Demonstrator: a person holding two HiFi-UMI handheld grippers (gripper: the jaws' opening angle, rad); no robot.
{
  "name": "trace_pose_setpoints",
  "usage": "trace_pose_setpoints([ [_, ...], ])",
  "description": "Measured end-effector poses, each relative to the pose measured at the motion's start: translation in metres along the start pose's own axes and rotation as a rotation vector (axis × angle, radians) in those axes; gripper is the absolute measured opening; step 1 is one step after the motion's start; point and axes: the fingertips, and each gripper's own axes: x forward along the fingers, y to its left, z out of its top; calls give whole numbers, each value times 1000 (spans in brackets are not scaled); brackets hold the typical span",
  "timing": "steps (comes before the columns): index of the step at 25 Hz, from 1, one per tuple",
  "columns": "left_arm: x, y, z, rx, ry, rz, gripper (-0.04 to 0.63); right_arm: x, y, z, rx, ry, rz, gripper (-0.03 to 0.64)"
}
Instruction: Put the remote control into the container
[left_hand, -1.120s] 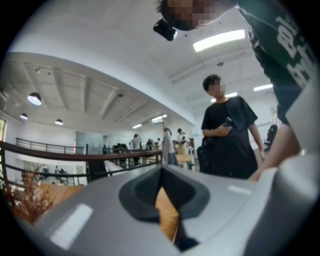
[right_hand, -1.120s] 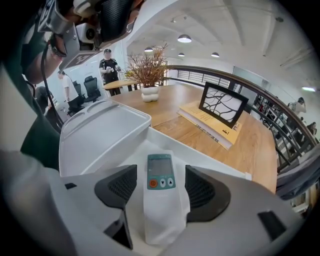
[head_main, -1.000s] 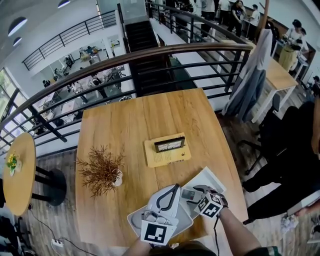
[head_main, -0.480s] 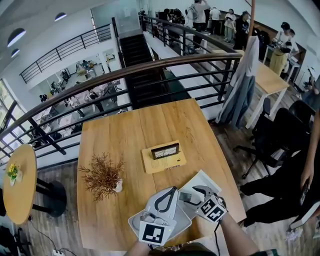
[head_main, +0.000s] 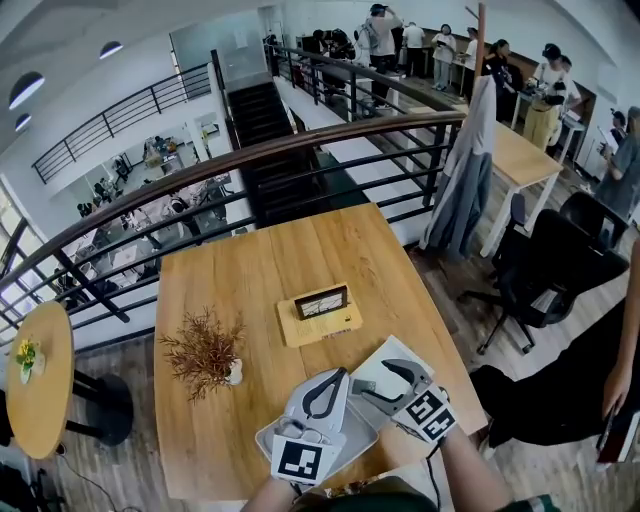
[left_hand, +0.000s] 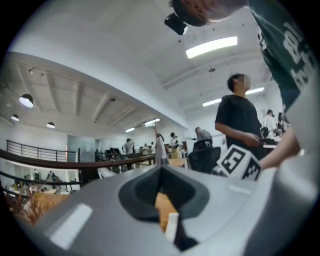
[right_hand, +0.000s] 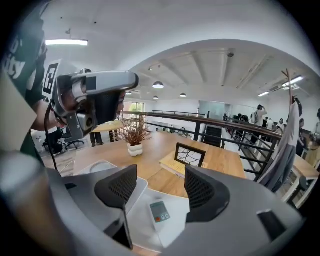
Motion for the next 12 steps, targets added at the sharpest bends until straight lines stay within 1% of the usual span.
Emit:
trace_pose_setpoints([
  [3,-2,-1,4,14,-1,-11,-2,-10,0,21,-8,-67,-18,305],
  [9,-4,0,13,13,-6,-12,-2,-40,3,65,-14,-215,-54,305],
  [12,-2,1,18,25,-13,-17,-2,-52,4,81,-25,-259,-77,305],
])
